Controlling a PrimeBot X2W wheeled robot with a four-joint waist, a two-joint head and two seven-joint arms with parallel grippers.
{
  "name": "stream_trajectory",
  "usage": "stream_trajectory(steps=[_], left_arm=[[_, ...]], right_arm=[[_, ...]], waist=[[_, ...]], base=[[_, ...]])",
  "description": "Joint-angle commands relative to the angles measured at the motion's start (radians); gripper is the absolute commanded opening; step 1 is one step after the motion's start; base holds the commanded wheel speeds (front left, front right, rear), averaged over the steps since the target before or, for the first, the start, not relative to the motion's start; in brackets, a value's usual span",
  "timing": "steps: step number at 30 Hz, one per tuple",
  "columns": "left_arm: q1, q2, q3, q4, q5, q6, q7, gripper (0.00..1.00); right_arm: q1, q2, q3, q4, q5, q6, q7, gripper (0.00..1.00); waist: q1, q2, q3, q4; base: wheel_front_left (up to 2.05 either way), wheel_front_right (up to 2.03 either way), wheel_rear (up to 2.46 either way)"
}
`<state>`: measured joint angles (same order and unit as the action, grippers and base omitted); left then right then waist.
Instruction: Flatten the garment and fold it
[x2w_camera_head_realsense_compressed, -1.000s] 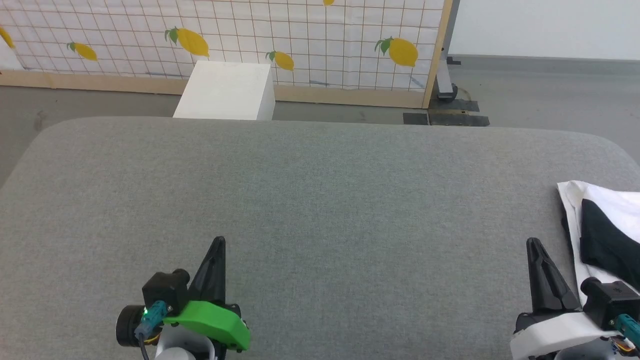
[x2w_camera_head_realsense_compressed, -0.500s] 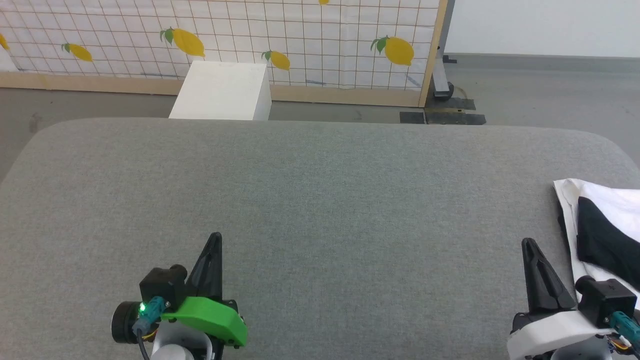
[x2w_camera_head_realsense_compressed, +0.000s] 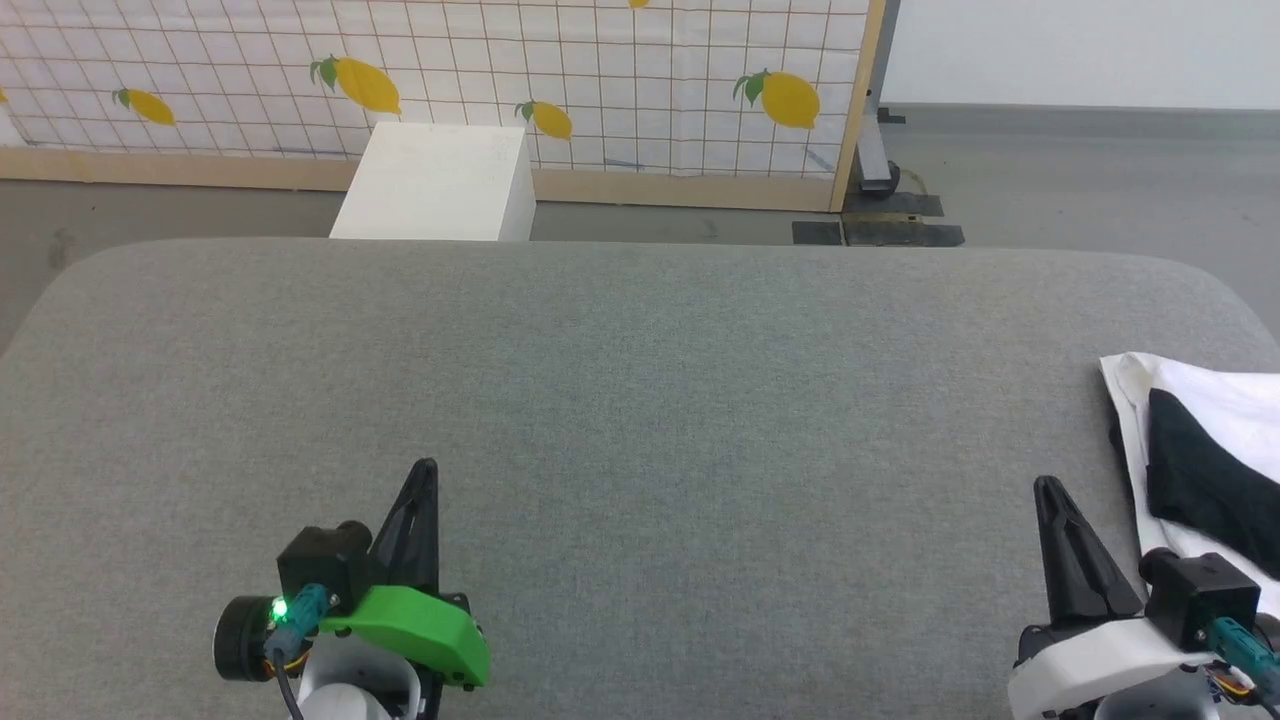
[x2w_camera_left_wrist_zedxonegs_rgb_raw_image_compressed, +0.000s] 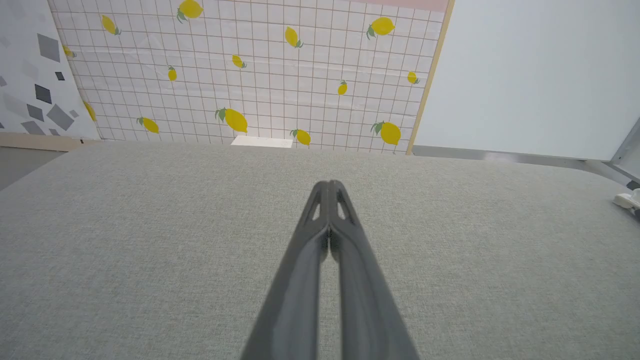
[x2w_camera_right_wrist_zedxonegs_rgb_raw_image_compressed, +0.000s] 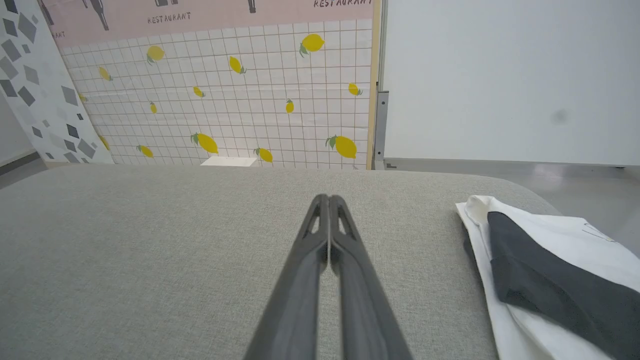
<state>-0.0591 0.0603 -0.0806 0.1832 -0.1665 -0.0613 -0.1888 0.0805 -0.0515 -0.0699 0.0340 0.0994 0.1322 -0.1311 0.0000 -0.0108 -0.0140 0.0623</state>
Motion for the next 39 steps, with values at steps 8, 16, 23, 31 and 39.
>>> stream_trajectory(steps=[8, 16, 23, 31, 39], left_arm=[[0.019, -0.003, 0.01, -0.022, 0.022, 0.01, 0.019, 0.0], [0.023, -0.004, 0.017, -0.037, 0.036, 0.015, 0.036, 0.0], [0.027, -0.005, 0.023, -0.051, 0.048, 0.019, 0.05, 0.0], [0.03, -0.005, 0.029, -0.066, 0.062, 0.024, 0.066, 0.0], [0.034, -0.006, 0.036, -0.081, 0.076, 0.029, 0.082, 0.0]], right_arm=[[-0.024, 0.0, 0.009, -0.008, -0.017, -0.001, 0.017, 0.0], [-0.03, 0.001, 0.015, -0.011, -0.025, -0.001, 0.028, 0.0], [-0.034, 0.001, 0.02, -0.013, -0.032, -0.001, 0.037, 0.0], [-0.04, 0.001, 0.026, -0.015, -0.04, -0.001, 0.048, 0.0], [-0.045, 0.001, 0.031, -0.018, -0.048, -0.001, 0.059, 0.0]], waist=[[0.0, 0.0036, 0.001, -0.006], [0.0, 0.0043, 0.003, -0.011], [0.0, 0.0049, 0.004, -0.016], [0.0, 0.0056, 0.005, -0.021], [0.0, 0.0063, 0.006, -0.027]], base=[[0.0, 0.0, 0.0], [0.0, 0.0, 0.0], [0.0, 0.0, 0.0], [0.0, 0.0, 0.0], [0.0, 0.0, 0.0]])
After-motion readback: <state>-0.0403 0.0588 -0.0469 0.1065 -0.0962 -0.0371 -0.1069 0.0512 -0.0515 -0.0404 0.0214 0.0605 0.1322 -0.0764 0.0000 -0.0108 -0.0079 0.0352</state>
